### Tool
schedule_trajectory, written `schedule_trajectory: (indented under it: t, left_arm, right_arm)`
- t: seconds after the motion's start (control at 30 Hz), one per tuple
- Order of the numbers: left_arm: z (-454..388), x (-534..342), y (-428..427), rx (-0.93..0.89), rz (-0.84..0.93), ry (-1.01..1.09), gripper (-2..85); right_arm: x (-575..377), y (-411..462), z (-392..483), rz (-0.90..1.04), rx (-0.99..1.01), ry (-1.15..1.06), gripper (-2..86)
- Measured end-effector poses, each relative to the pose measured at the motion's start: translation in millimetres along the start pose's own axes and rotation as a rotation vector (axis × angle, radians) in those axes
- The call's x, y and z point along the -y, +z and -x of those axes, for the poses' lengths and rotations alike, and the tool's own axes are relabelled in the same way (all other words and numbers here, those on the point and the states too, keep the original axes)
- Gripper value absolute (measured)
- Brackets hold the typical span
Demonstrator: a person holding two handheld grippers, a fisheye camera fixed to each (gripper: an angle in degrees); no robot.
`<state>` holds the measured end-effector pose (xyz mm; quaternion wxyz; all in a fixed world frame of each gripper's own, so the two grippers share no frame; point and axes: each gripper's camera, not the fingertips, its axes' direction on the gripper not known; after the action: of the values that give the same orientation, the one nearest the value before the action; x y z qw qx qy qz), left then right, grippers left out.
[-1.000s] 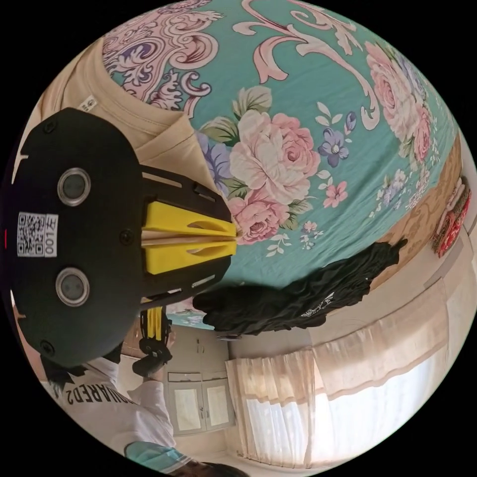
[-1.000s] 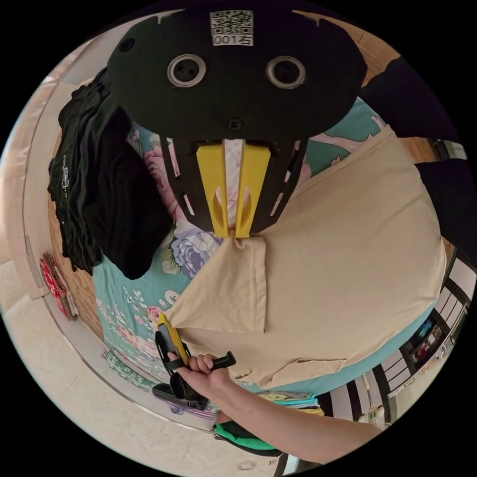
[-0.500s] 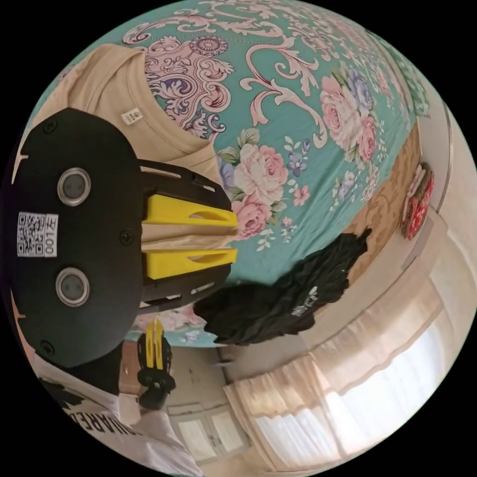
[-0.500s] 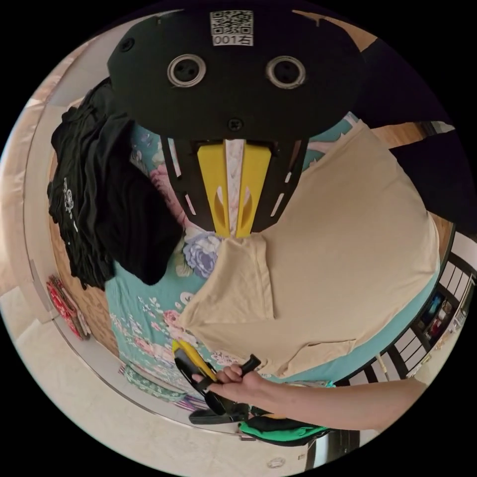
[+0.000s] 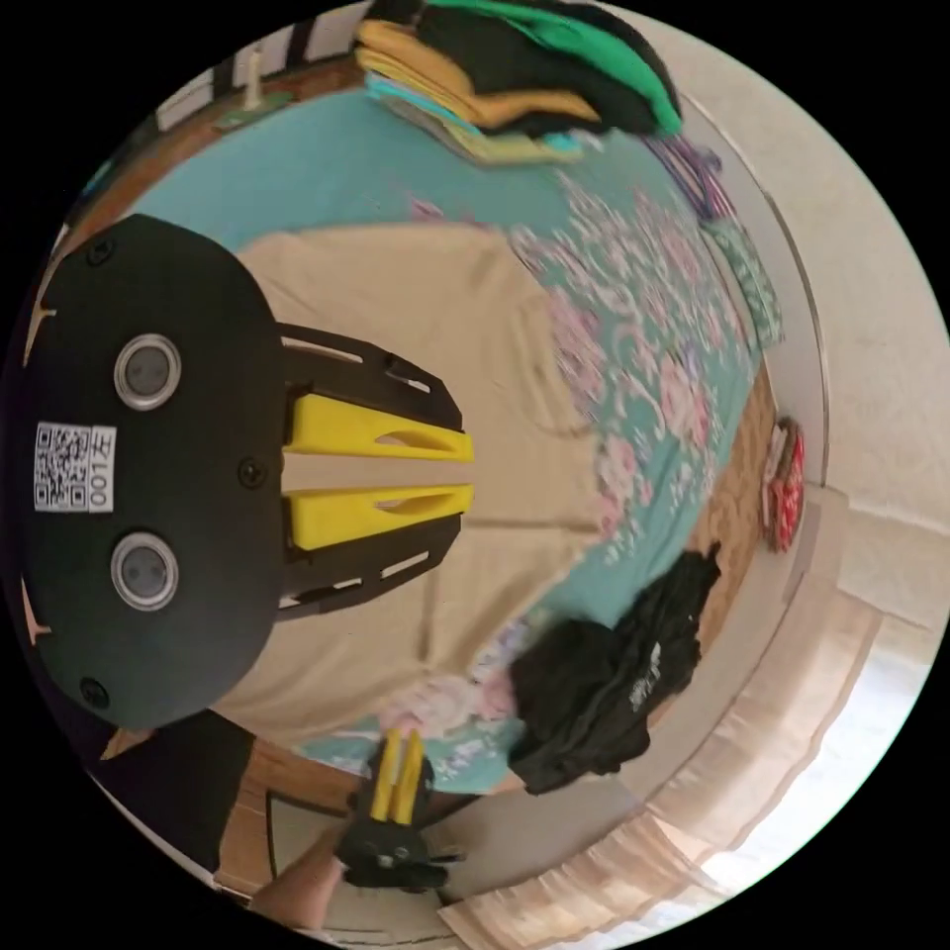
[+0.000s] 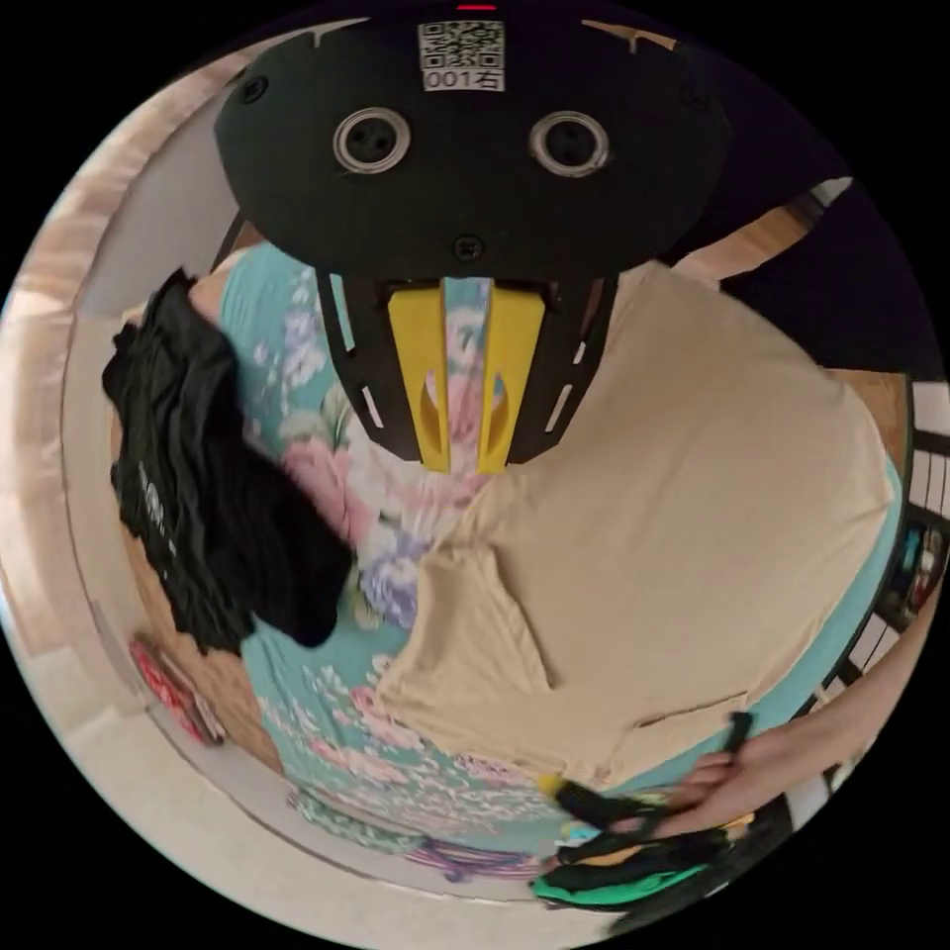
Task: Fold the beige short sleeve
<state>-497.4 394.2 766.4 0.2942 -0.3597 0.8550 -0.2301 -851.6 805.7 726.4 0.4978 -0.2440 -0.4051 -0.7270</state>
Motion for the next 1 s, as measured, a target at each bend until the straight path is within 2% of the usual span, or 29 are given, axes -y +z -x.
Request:
schedule_trajectory:
  t: [0.07,0.13,0.2,0.27,0.37,0.47,0.6,0.67,0.8,0.9,1.0]
  left_arm:
    - [22.3,-80.6,-37.3,0.144,0.105,-0.078,3.5]
    - [41.0,-145.8,-57.1,0.189,0.236,-0.152,6.0]
    - [59.2,-214.6,-71.4,0.182,0.381,-0.278,8.9]
    - [70.1,-295.0,-88.9,0.107,0.479,-0.430,12.2]
    - [64.3,-361.7,-103.1,0.017,0.498,-0.520,13.9]
    - [53.8,-399.8,-104.6,-0.023,0.490,-0.481,14.1]
    - [50.1,-431.7,-109.3,0.023,0.442,-0.446,14.2]
    - [52.7,-450.1,-114.9,0.037,0.420,-0.443,14.2]
    - [61.9,-474.9,-121.1,0.019,0.428,-0.391,13.5]
    - [76.1,-497.4,-128.0,-0.029,0.432,-0.350,11.7]
    - [94.4,-521.2,-135.6,-0.097,0.437,-0.333,5.1]
  right_arm:
    - [-35.8,1.1,-3.6,0.070,0.070,0.084,5.6]
    - [-64.0,6.4,-3.6,0.115,0.139,0.142,8.4]
    - [-88.8,17.8,-3.2,0.162,0.245,0.194,11.0]
    - [-112.9,22.2,-6.4,0.082,0.324,0.264,12.5]
    - [-130.5,30.8,-18.6,0.064,0.395,0.349,12.4]
    - [-154.1,44.0,-25.8,0.059,0.511,0.349,12.1]
    - [-181.6,72.6,-40.2,0.015,0.601,0.346,12.8]
    - [-187.8,102.5,-55.3,-0.011,0.742,0.318,12.9]
    - [-186.9,135.1,-76.0,-0.027,0.816,0.224,12.1]
    - [-196.6,155.3,-102.5,-0.051,0.924,0.209,9.8]
    - [-200.6,178.2,-118.4,-0.063,1.160,0.151,3.9]
